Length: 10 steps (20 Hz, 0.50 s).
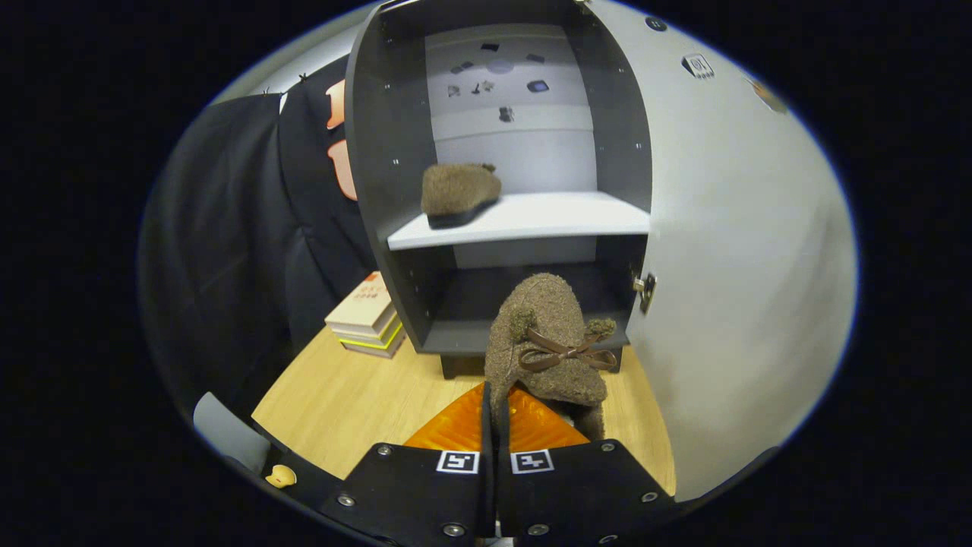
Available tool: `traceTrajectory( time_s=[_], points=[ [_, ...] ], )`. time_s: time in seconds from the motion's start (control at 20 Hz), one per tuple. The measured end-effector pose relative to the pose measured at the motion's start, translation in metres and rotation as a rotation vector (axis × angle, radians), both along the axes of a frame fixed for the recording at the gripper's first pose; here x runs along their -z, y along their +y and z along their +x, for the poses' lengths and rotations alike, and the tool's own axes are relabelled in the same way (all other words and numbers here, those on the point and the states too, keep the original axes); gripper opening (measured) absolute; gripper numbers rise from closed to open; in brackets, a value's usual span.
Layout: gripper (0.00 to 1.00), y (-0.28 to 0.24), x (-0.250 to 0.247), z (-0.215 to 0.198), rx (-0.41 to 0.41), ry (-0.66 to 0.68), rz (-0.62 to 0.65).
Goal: Open the shoe cabinet door, grab the shoes and put them into the shoe cabinet, then close the shoe cabinet door.
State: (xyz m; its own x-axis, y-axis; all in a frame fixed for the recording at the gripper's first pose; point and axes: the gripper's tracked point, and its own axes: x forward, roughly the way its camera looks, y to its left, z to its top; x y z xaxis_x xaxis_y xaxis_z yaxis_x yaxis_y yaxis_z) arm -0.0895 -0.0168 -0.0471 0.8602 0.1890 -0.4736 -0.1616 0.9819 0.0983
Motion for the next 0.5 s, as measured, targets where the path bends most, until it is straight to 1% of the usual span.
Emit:
traceTrajectory(
  time_s=[0.25,0.35,0.5],
  points=[
    [0.01,-0.008,-0.035,0.034,0.002,-0.108,-0.043],
    [0.01,-0.011,-0.048,0.048,0.004,-0.131,-0.053],
    [0.01,-0.011,-0.055,0.063,0.003,-0.151,-0.072]
  ],
)
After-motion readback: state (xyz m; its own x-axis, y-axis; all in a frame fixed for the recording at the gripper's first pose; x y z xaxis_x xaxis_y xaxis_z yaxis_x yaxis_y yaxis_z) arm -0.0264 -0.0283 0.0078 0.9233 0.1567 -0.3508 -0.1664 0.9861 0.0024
